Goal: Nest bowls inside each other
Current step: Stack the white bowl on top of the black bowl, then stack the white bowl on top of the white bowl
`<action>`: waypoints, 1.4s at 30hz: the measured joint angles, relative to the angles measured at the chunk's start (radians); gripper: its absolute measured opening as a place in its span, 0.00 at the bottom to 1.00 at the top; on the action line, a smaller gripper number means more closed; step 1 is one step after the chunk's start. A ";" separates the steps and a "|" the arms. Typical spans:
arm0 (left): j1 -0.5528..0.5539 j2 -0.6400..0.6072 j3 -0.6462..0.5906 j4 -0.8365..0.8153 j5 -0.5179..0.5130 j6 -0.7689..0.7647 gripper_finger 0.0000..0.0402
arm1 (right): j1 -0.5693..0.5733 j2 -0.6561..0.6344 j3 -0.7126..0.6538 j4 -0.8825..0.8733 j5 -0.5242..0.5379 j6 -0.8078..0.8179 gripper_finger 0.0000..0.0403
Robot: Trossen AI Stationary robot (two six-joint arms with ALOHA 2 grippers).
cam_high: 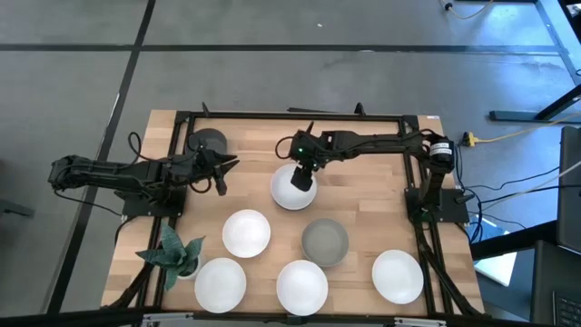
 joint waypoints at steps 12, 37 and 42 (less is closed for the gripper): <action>0.000 0.000 0.000 0.000 0.024 -0.003 0.17 | 0.032 -0.001 0.179 -0.089 0.104 -0.083 0.51; 0.000 0.000 0.000 -0.022 0.187 -0.078 0.17 | 0.098 -0.550 -0.409 0.186 0.201 -0.035 0.51; 0.000 0.000 0.000 -0.021 0.329 -0.048 0.17 | 0.097 -0.718 -0.620 0.345 0.209 0.062 0.51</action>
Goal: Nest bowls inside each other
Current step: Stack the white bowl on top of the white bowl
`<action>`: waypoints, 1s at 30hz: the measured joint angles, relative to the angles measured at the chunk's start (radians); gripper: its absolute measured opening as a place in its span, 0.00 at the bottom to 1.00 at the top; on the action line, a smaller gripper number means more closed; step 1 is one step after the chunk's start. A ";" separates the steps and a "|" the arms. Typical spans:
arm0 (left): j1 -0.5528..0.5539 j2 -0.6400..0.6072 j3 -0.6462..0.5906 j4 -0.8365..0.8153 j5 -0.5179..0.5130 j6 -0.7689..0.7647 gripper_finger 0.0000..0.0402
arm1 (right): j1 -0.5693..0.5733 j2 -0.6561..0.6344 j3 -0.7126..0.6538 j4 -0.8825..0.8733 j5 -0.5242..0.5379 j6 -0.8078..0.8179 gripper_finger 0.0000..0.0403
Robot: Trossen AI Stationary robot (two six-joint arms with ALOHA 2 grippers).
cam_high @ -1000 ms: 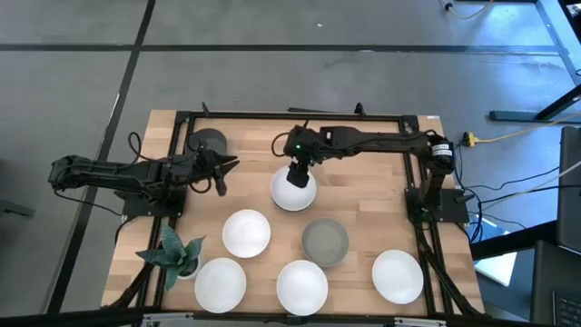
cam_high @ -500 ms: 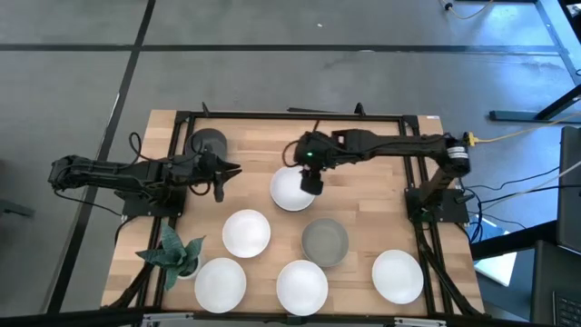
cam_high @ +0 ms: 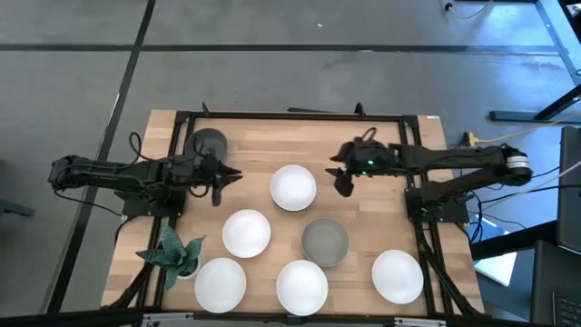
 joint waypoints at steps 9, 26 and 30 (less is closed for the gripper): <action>-0.087 0.097 0.023 0.008 0.034 -0.031 0.15 | 0.000 -0.074 -0.083 0.073 0.001 0.070 0.51; -0.130 0.303 0.146 0.104 -0.008 -0.162 0.23 | 0.000 -0.055 -0.083 0.087 0.000 0.021 0.51; -0.130 0.303 0.146 0.115 -0.007 -0.188 0.33 | 0.000 -0.055 -0.083 0.077 0.000 0.021 0.51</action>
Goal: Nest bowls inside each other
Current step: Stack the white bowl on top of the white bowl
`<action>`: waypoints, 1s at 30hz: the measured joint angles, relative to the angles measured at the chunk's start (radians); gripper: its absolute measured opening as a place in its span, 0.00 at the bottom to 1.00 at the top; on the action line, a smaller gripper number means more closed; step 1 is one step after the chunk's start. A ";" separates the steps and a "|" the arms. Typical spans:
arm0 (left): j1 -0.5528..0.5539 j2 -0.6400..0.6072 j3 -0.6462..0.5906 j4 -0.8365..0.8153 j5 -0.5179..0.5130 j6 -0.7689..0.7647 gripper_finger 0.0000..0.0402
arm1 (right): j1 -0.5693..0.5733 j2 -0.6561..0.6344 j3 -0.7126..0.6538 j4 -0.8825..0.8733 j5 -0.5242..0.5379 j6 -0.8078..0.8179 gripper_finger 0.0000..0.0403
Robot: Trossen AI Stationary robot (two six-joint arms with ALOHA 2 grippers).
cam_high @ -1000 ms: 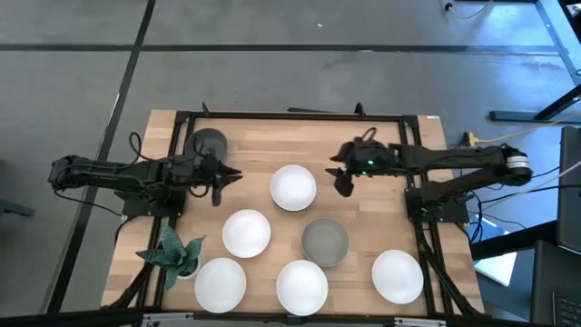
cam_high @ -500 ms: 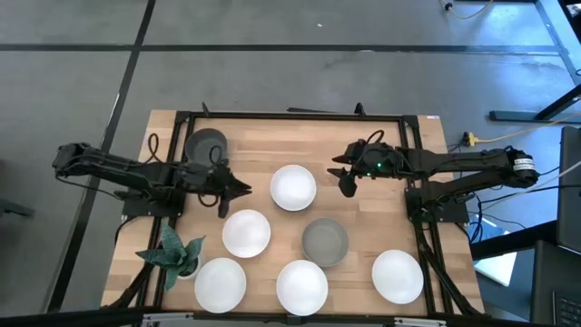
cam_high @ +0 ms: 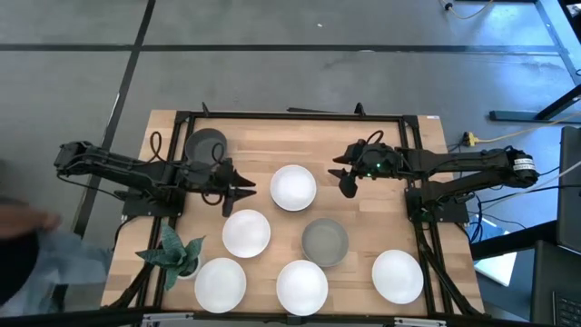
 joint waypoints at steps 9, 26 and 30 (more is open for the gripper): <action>-0.002 0.000 0.000 0.103 0.087 -0.028 0.43 | 0.000 0.000 0.000 -0.007 -0.001 -0.001 0.51; -0.175 0.186 0.008 -0.097 -0.015 -0.045 0.42 | 0.000 0.000 0.000 -0.005 -0.001 0.000 0.51; -0.202 0.261 0.048 -0.189 -0.098 -0.016 0.42 | 0.000 0.000 0.000 -0.005 -0.001 0.000 0.51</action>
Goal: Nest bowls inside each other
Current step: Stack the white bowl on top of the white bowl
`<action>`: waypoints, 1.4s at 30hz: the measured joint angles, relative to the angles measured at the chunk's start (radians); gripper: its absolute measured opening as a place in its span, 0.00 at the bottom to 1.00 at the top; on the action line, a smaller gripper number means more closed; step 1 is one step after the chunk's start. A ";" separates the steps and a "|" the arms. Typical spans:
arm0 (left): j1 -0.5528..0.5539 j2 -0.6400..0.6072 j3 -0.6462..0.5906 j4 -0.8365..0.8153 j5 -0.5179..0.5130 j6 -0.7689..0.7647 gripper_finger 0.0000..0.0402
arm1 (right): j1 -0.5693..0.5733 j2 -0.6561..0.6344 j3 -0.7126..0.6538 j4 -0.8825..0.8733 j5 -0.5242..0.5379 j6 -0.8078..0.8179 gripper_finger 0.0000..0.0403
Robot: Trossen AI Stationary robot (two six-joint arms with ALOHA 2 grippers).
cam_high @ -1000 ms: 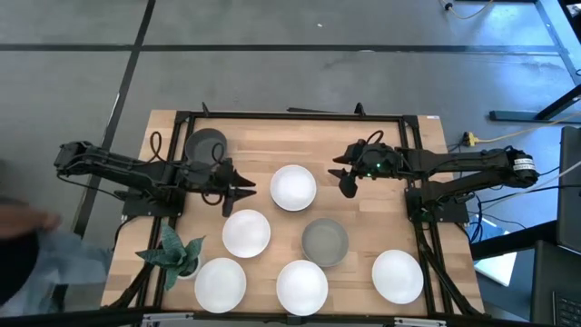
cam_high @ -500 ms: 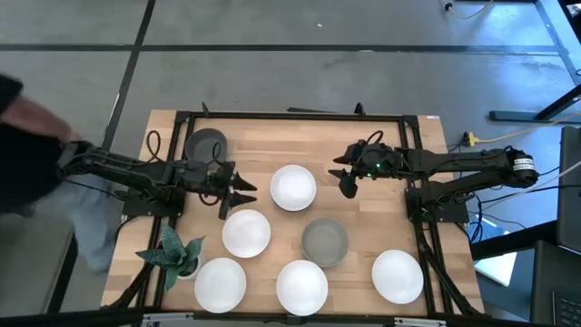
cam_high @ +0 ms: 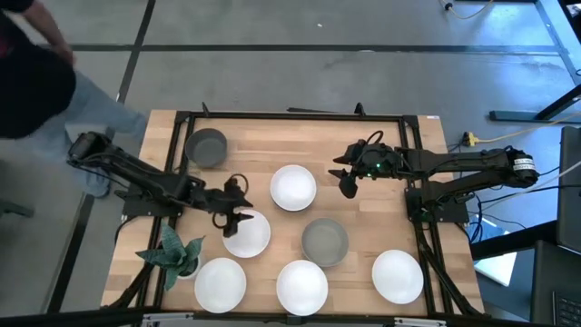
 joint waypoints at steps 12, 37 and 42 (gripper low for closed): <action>-0.006 0.164 0.074 -0.086 -0.017 0.050 0.42 | 0.000 0.000 0.000 0.000 0.000 0.003 0.51; 0.122 0.221 0.075 -0.089 0.081 0.018 0.02 | 0.000 0.000 0.000 -0.001 -0.001 0.027 0.51; 0.176 0.198 0.074 -0.090 0.097 -0.011 0.01 | 0.000 0.000 0.000 -0.001 -0.001 0.027 0.51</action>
